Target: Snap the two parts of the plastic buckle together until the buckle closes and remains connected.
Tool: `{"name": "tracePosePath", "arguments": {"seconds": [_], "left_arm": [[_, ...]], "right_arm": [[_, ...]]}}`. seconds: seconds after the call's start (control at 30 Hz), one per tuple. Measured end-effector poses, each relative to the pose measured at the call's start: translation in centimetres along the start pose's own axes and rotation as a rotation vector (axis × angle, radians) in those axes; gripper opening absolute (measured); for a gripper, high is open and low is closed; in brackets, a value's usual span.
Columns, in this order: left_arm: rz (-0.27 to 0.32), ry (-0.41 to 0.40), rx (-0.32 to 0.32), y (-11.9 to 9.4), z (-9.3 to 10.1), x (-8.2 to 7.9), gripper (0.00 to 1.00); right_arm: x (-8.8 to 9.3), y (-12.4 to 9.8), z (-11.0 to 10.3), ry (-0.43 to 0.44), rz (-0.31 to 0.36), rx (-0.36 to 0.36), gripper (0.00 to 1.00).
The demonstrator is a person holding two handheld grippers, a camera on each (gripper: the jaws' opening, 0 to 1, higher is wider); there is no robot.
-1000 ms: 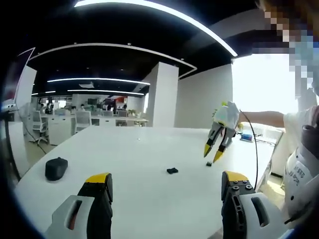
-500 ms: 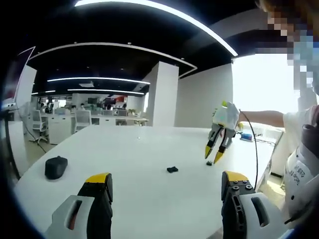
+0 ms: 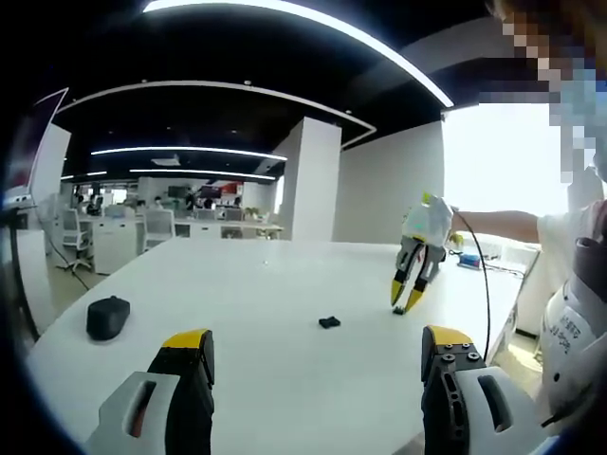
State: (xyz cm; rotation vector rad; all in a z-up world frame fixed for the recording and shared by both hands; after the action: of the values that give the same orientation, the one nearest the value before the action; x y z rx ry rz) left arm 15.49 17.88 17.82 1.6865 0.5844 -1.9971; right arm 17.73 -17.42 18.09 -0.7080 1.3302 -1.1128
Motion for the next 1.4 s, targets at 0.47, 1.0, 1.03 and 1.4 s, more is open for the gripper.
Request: {"name": "tracePosePath", "arguments": {"seconds": [0.47,1.0,1.03,1.4], "left_arm": [[0.001,-0.003,0.0,0.1,0.0,0.2,0.92],[-0.003,-0.009,-0.003,0.0,-0.2,0.3,0.92],[-0.003,-0.009,-0.003,-0.1,-0.2,0.3,0.92],[-0.004,-0.011,-0.004,-0.1,-0.1,0.5,0.92]], "right_arm": [[0.2,0.1,0.0,0.012,0.003,-0.024,0.09],[0.4,-0.3,0.9,0.04,0.023,0.006,0.09],[0.4,-0.3,0.9,0.043,0.024,0.008,0.09],[1.8,-0.4,2.1,0.107,0.038,0.061,0.09]]}}
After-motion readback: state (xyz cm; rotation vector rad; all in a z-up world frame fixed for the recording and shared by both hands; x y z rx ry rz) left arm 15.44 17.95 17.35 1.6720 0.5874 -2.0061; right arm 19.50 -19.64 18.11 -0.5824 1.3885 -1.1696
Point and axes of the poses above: the point that each gripper's makers call its tool centre point, and the gripper's own axes: y roughly forward along the fingers, z roughly to its right, x roughly out of its underside, the point moved 9 cm from there along -y, roughly backward along the fingers, and after that the axes turned 7 degrees about z, right-handed, at the moved point
